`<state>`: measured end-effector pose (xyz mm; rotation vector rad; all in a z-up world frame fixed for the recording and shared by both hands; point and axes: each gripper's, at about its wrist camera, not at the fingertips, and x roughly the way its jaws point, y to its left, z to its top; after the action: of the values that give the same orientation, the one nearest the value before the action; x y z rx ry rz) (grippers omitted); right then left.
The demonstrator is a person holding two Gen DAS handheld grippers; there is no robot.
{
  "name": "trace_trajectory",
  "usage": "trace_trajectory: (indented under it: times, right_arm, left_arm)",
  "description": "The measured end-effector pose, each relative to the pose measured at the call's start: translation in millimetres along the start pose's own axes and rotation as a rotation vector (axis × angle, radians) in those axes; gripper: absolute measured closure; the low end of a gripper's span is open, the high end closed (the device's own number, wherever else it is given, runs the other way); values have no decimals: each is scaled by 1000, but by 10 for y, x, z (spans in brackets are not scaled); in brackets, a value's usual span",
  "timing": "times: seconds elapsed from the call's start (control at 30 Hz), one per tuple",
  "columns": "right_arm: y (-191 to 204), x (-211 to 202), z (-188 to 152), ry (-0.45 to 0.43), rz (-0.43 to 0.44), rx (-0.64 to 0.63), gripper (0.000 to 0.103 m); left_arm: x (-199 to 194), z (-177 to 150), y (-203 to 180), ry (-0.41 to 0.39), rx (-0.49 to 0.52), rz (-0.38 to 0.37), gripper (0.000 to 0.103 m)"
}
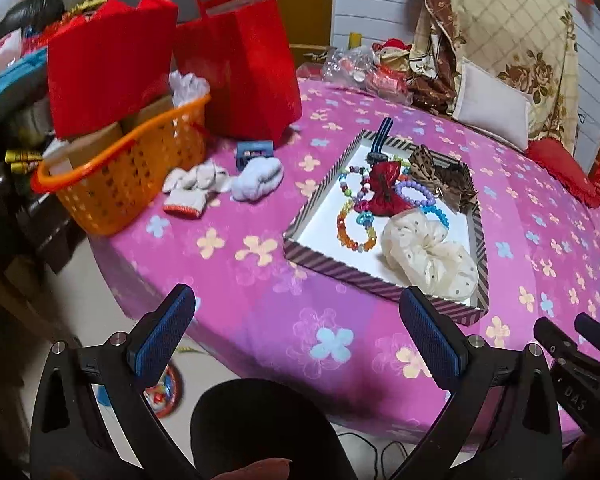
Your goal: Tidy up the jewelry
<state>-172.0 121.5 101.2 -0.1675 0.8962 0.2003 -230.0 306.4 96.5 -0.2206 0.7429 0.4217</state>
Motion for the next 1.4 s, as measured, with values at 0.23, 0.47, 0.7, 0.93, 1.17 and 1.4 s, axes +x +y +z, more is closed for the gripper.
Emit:
trace_trajectory:
  times: [0.23, 0.47, 0.7, 0.93, 1.17, 1.4]
  right_arm:
    - [29, 45, -29, 7, 7, -5, 37]
    - [9, 63, -51, 4, 5, 7, 37]
    - [-60, 67, -61, 0, 1, 28, 37]
    - [-57, 86, -63, 2, 5, 25, 37]
    - [-49, 97, -57, 2, 2, 33, 37]
    - [-77, 113, -44, 4, 4, 38, 37]
  left_arm:
    - [-25, -13, -56, 3, 14, -14, 1]
    - [-49, -39, -175, -2, 56, -20, 1]
    - [-74, -61, -311, 1, 82, -44, 1]
    - [-111, -95, -376, -3, 106, -52, 1]
    - [-69, -112, -404, 21, 101, -61, 1]
    - [-25, -115, -433, 43, 101, -74, 1]
